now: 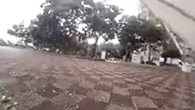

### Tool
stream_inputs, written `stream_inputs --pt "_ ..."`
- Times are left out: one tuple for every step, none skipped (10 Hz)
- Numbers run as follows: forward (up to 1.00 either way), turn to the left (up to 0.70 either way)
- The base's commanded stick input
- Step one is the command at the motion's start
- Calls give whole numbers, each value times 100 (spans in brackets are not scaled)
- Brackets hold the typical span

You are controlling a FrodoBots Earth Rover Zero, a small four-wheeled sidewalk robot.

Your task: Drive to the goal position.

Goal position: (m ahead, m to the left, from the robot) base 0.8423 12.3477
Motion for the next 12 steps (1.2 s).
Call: stream_inputs --pt "70 -27" --pt "70 -27" --pt "70 -27" --pt "70 -27" --pt "70 -27" --pt "70 -27" --pt "70 -27" --pt "70 -27" --pt "70 -27" --pt "70 -27" --pt "70 -27" --pt "70 -27"
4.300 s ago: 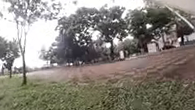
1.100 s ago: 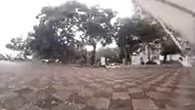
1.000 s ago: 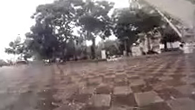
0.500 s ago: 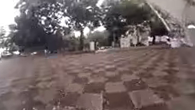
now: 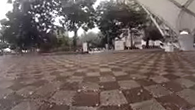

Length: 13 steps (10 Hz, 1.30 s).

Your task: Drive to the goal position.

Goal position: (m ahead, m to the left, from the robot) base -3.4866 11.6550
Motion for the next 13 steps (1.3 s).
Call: stream_inputs --pt "70 -27" --pt "70 -27" --pt "70 -27" --pt "70 -27" --pt "70 -27" --pt "70 -27" --pt "70 -27" --pt "70 -27" --pt "70 -27" --pt "70 -27" --pt "70 -27" --pt "70 -27" --pt "70 -27"
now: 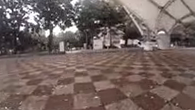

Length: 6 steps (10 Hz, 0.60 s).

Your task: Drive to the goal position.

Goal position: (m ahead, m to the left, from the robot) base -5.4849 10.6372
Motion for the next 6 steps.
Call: stream_inputs --pt "70 -27" --pt "70 -27" --pt "31 -37" --pt "0 -45" --pt "0 -45" --pt "0 -45"
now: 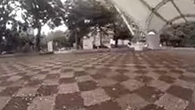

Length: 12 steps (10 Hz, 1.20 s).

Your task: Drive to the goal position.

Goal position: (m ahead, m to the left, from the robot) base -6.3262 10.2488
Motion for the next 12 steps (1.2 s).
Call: stream_inputs --pt "0 -45" --pt "0 -45" --pt "0 -45" --pt "0 -45" --pt "0 -45" --pt "0 -45" --pt "0 -45" --pt "0 -45" --pt "0 -45" --pt "0 -45" --pt "0 -45" --pt "0 -45"
